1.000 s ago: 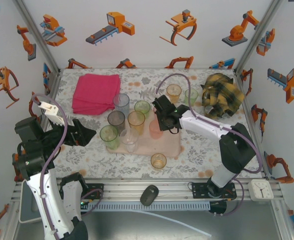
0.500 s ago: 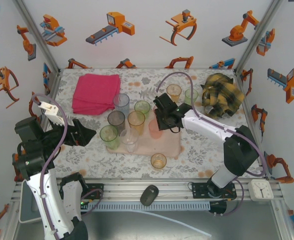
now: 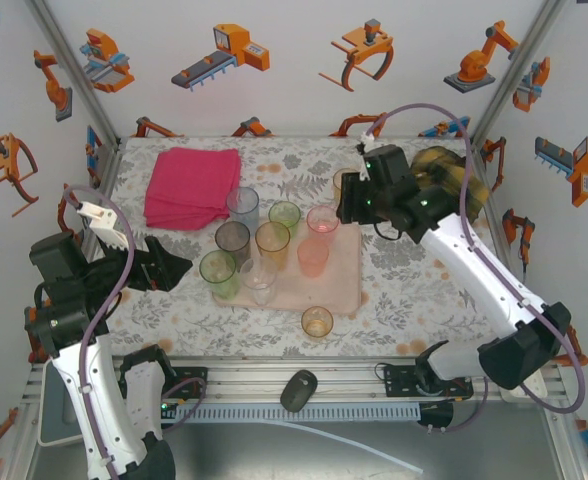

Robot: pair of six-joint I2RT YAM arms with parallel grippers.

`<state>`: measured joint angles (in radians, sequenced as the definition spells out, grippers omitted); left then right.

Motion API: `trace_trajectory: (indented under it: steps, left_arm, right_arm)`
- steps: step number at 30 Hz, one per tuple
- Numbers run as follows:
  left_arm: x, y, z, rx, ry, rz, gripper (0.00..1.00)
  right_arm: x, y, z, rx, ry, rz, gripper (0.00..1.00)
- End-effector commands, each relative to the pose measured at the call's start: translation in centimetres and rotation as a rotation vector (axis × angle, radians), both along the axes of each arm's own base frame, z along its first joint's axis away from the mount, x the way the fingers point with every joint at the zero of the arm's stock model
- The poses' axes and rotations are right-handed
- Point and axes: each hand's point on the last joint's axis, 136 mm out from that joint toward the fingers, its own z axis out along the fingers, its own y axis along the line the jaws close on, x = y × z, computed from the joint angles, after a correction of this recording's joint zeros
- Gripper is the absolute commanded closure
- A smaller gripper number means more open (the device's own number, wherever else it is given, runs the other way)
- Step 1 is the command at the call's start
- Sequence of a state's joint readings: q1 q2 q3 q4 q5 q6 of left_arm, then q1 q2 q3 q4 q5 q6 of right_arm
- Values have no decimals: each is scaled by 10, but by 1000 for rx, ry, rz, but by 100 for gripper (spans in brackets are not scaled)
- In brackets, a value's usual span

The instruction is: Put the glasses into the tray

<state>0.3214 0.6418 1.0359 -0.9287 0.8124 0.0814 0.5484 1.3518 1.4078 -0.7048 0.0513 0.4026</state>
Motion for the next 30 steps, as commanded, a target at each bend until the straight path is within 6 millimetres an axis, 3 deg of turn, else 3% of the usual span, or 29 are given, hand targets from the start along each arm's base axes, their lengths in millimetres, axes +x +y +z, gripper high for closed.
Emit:
trace_trajectory:
  steps: [1,13,21,25,30]
  left_arm:
    - [-4,-4,13,-6,-30,-18,3]
    - [-1,-4,9,-15,-16,-23,3]
    - [-2,-4,11,-17,-12,-23,3]
    - [-2,-5,10,-21,-11,-29,3]
    - [-2,-6,10,-26,-8,-34,3]
  right_arm:
    - [6,-15,-6,-20,28,-28,48]
    - [64,-79,-17,54,50,-217,52]
    - [110,-130,-52,52,110,-341,56]
    - [127,-144,-66,61,121,-366,58]
    - [148,-153,-69,66,119,-354,61]
